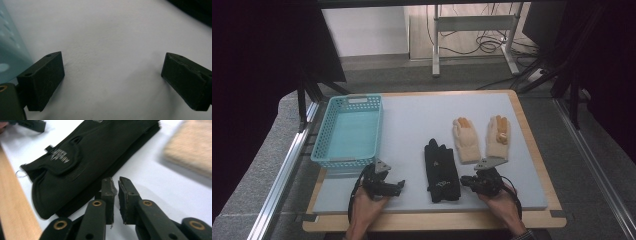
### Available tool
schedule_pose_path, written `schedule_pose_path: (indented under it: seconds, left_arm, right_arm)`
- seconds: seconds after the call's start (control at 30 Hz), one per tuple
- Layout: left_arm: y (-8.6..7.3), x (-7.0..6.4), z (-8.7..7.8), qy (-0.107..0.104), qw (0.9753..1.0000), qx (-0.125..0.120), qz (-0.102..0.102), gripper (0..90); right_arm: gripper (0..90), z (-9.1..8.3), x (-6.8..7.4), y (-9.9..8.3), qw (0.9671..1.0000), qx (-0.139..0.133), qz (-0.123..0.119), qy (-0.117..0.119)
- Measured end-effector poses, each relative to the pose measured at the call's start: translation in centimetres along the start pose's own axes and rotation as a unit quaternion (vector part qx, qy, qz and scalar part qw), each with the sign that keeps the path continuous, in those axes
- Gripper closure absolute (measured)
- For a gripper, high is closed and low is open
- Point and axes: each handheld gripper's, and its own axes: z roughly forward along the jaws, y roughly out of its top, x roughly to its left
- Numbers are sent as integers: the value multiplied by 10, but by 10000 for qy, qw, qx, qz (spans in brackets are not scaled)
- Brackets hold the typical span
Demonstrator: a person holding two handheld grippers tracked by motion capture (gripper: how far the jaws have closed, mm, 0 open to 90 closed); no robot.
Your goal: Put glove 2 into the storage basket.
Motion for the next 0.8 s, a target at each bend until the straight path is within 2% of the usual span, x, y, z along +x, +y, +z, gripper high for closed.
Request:
schedule_pose_path:
  seconds: [0.17,0.5,0.8]
  left_arm:
    - [-5,5,-4,11,10000,32,-12,6]
    - [-10,12,-9,-102,9999,-12,124,43]
    - [-11,13,-10,-137,9998,-25,138,47]
  right_arm:
    - [843,4,6,-5,9999,17,-112,47]
    - [856,11,14,-3,9995,-5,-210,248]
    - [852,35,31,14,9991,-30,-302,307]
